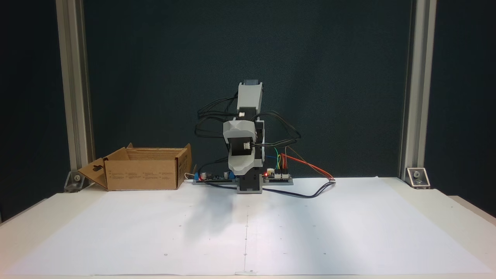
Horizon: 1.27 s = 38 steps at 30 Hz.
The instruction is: Grasp a green dice and put it in the bin.
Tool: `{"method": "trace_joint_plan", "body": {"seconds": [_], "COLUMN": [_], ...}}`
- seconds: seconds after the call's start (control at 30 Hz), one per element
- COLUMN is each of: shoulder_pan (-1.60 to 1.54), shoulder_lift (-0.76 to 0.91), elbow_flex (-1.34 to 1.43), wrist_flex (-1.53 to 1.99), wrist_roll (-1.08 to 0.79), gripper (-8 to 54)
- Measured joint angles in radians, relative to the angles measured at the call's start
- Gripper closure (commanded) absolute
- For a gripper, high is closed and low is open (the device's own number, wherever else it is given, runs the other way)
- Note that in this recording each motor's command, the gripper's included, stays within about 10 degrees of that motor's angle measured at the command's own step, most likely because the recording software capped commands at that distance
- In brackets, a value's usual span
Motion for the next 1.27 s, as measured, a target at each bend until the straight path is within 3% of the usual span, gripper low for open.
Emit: {"method": "trace_joint_plan", "body": {"seconds": [0.6, 1.27], "shoulder_pan": [-0.002, -0.015], "shoulder_lift": [0.0, 0.0], "elbow_flex": [0.316, 0.316], "wrist_flex": [-0.69, -0.701], "wrist_roll": [0.0, 0.0], "gripper": [0.7, 0.6]}}
